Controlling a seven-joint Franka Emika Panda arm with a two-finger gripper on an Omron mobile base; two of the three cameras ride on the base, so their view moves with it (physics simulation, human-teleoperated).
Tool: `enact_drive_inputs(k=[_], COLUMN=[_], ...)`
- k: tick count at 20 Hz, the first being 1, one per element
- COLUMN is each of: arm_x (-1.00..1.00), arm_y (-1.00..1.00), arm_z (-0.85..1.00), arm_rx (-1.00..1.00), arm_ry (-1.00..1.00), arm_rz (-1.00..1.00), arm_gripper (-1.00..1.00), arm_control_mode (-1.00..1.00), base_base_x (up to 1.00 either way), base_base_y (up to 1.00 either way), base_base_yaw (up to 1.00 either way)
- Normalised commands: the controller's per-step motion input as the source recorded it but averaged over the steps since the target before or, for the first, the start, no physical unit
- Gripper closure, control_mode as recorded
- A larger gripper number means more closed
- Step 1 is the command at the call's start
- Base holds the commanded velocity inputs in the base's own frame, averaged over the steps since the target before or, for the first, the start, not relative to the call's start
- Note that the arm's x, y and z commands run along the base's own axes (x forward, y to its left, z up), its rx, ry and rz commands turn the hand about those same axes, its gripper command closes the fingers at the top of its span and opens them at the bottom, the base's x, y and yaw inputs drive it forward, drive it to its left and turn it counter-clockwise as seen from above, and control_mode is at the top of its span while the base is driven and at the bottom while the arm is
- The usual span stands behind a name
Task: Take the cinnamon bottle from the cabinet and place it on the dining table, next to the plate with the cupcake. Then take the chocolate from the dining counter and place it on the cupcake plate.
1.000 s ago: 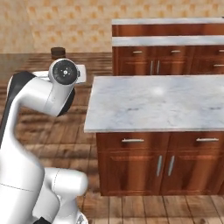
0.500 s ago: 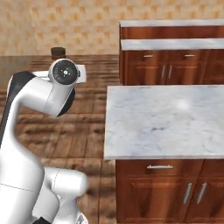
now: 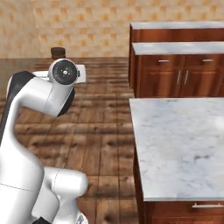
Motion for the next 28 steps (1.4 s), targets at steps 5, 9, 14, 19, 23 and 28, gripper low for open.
enact_drive_inputs(k=[5, 9, 14, 19, 23, 28], arm_x=[0.0, 0.0, 0.0, 0.0, 0.0, 0.0], arm_y=[0.0, 0.0, 0.0, 0.0, 0.0, 0.0], arm_z=[0.0, 0.0, 0.0, 0.0, 0.0, 0.0], arm_rx=[0.0, 0.0, 0.0, 0.0, 0.0, 0.0], arm_ry=[0.0, 0.0, 0.0, 0.0, 0.0, 0.0], arm_rz=[0.0, 0.0, 0.0, 0.0, 0.0, 0.0], arm_gripper=[1.0, 1.0, 1.0, 1.0, 1.0, 1.0], arm_control_mode=[1.0, 1.0, 1.0, 1.0, 1.0, 1.0], base_base_x=[0.76, 0.85, 0.91, 0.94, 0.94, 0.94], base_base_y=[0.67, 0.55, 0.45, 0.32, 0.23, 0.21], base_base_yaw=[0.0, 0.0, 0.0, 0.0, 0.0, 0.0])
